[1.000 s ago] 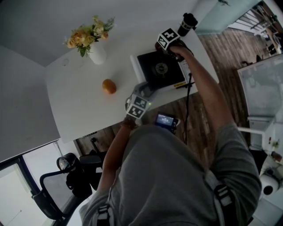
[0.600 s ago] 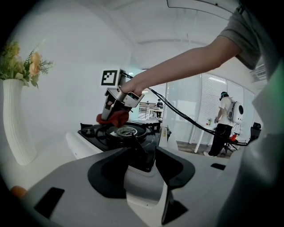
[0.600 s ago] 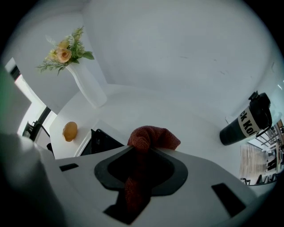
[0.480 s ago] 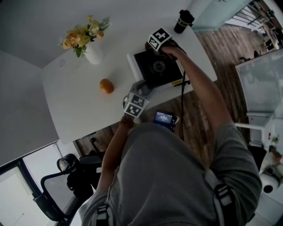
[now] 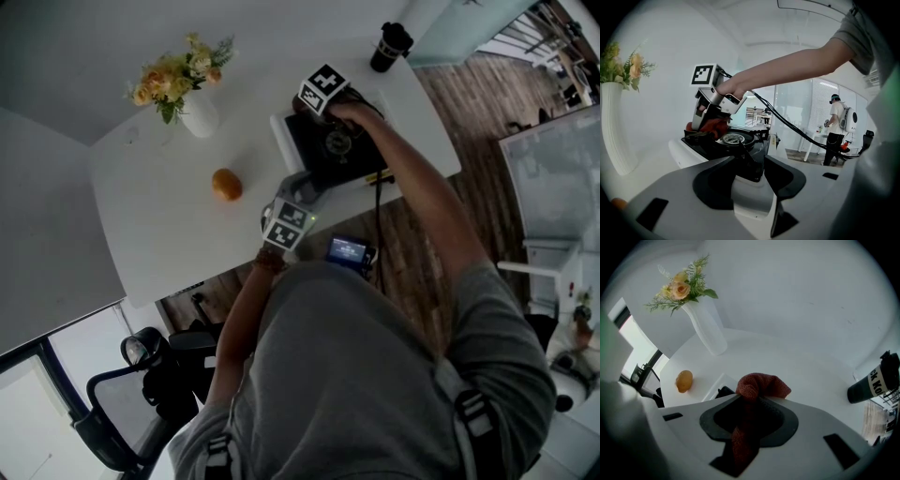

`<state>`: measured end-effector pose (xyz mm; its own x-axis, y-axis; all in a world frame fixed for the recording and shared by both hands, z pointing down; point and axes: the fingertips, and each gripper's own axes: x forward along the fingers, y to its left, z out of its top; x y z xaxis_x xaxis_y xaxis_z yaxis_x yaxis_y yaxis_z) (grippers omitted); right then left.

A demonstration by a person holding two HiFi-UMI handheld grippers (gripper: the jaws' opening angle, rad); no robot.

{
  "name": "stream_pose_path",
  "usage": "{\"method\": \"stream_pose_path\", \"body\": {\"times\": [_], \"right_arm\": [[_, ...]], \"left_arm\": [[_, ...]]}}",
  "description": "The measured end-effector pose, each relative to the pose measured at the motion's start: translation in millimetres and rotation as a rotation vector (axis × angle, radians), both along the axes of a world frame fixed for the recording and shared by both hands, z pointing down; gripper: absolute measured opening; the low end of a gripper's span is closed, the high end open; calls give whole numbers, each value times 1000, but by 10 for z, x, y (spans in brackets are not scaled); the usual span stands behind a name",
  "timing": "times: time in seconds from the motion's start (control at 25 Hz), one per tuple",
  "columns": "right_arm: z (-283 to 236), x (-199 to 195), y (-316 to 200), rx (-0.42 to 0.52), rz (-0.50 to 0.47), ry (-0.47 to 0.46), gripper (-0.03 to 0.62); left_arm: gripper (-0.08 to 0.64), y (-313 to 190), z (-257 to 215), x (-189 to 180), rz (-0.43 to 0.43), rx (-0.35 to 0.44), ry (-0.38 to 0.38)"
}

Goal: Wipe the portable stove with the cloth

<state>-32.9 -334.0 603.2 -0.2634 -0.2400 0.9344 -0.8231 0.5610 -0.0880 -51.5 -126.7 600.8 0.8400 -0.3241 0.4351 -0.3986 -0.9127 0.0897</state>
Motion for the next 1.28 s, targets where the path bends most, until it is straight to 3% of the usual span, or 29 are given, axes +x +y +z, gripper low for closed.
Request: {"method": "stream_pose_path", "body": {"times": [0.28,0.48,0.8,1.0,1.12,1.28], "right_arm": [[-19,-75,-4,10,1,-22,103],[-95,-40,27,90,-2,-73,107],[-1226,33,292,514,54,-355,109],[-1743,65,827,736,71,-478,110],[-1941,95,1174,871,82,-507,112],[-2071,118,1559,1039,116,-488,112]], "left_arm": [[212,-14,-12,-3,2,-1,4],[213,28,16,-24,4,-9,2],[222,-113,-181,-183,-34,26,31],[216,-66,-508,-223,-14,61,117],[192,-99,-796,-335,-78,127,189],[156,-218,-1098,-583,-230,229,277]]}}
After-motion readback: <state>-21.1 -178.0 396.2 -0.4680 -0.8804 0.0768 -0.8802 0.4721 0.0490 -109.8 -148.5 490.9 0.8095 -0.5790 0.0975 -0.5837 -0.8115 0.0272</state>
